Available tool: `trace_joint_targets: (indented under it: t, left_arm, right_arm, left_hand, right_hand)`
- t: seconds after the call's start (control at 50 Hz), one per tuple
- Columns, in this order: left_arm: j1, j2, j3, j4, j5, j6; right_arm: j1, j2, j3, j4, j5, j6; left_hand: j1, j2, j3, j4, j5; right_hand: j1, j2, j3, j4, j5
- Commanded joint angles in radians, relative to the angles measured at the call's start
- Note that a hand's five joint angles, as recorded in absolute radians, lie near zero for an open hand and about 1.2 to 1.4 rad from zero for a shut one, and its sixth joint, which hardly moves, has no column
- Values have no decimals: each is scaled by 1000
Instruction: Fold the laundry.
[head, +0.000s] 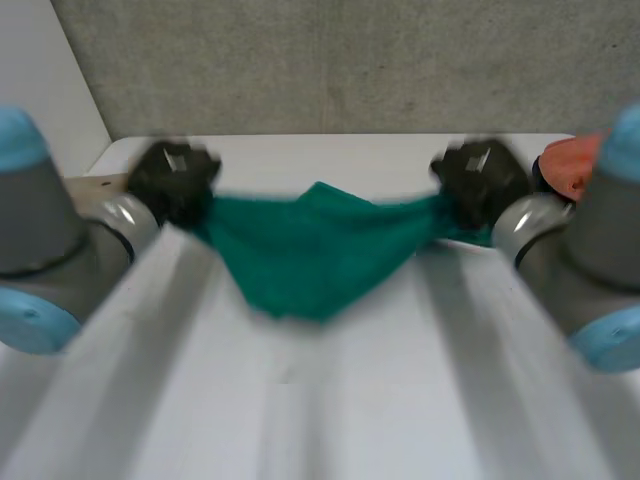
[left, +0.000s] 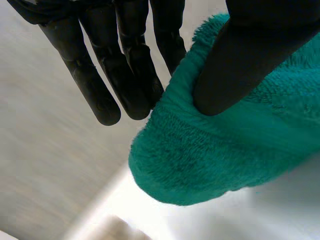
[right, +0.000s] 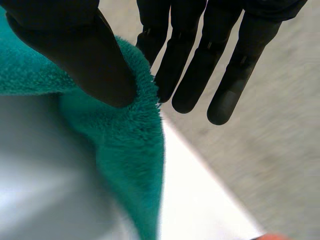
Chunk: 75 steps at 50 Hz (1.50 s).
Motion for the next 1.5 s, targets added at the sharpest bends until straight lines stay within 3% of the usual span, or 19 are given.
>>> trace_joint_targets:
  t: [0.02,0.1,0.2,0.28,0.4,0.48,0.5,0.6,0.66,0.8,0.94,1.1,1.26,1.36,1.44,1.5]
  left_arm:
    - [-1,239,64,-14,-32,-119]
    - [1,262,39,-56,-32,-124]
    - [6,190,25,-100,-43,-122]
    - [6,52,50,-96,-55,-106]
    - [-7,-221,295,33,-130,-59]
    - [-31,-301,504,186,-173,-59]
    - [-34,-307,542,232,-174,-61]
    - [-42,-301,625,580,-191,-78]
    - [-62,-284,616,692,-198,-78]
    - [-83,-222,503,636,-211,-79]
    - [-53,-151,175,593,-256,-75]
    - [-54,-152,-186,578,-248,-53]
    - [-53,-143,-375,484,-251,74]
    - [-50,-54,-386,333,-253,115]
    - [-39,15,-349,216,-245,112]
    - [-30,48,-308,159,-241,106]
  right_arm:
    - [-45,-154,-217,214,-38,-3]
    - [-72,-185,-277,312,-80,-25]
    - [-106,-92,-307,376,-94,-68]
    - [-100,20,-341,378,-82,-112]
    - [-85,229,-474,323,-39,-114]
    - [-78,324,-606,150,80,-102]
    - [-74,332,-640,14,128,-83]
    - [-69,298,-628,-375,173,-25]
    - [-62,249,-603,-505,166,-2]
    - [-58,192,-521,-496,139,34]
    - [-63,137,-280,-437,61,34]
    - [-63,187,62,-311,22,26]
    - [-58,250,194,-308,19,-45]
    - [-40,240,211,-306,21,-52]
    - [-29,237,217,-306,21,-49]
    - [-25,232,222,-306,19,-43]
  left_hand:
    - [238,204,209,199,244]
    - [238,204,209,199,244]
    - [238,204,209,199,244]
    - [238,204,209,199,244]
    - [238,204,209,199,244]
    - [238,204,209,199,244]
    - [238,204,209,199,244]
    - [238,204,209,199,244]
    - [238,204,209,199,244]
    - [238,204,209,199,244]
    - [238,204,209,199,244]
    - [238,204,209,199,244]
    - [238,204,209,199,244]
    - [-423,-458,-452,-462,-418]
    - [-657,-691,-685,-695,-651]
    - [-698,-732,-727,-737,-692]
  right_hand:
    - [266,220,207,199,223]
    - [266,220,207,199,223]
    - [266,220,207,199,223]
    - [266,220,207,199,223]
    - [266,220,207,199,223]
    - [266,220,207,199,223]
    - [266,220,207,199,223]
    - [266,220,207,199,223]
    - [266,220,207,199,223]
    - [266,220,207,199,223]
    - [266,220,207,199,223]
    - [266,220,207,199,223]
    - [266,220,207,199,223]
    - [266,220,207,199,223]
    - [266,220,207,199,223]
    - [266,220,207,199,223]
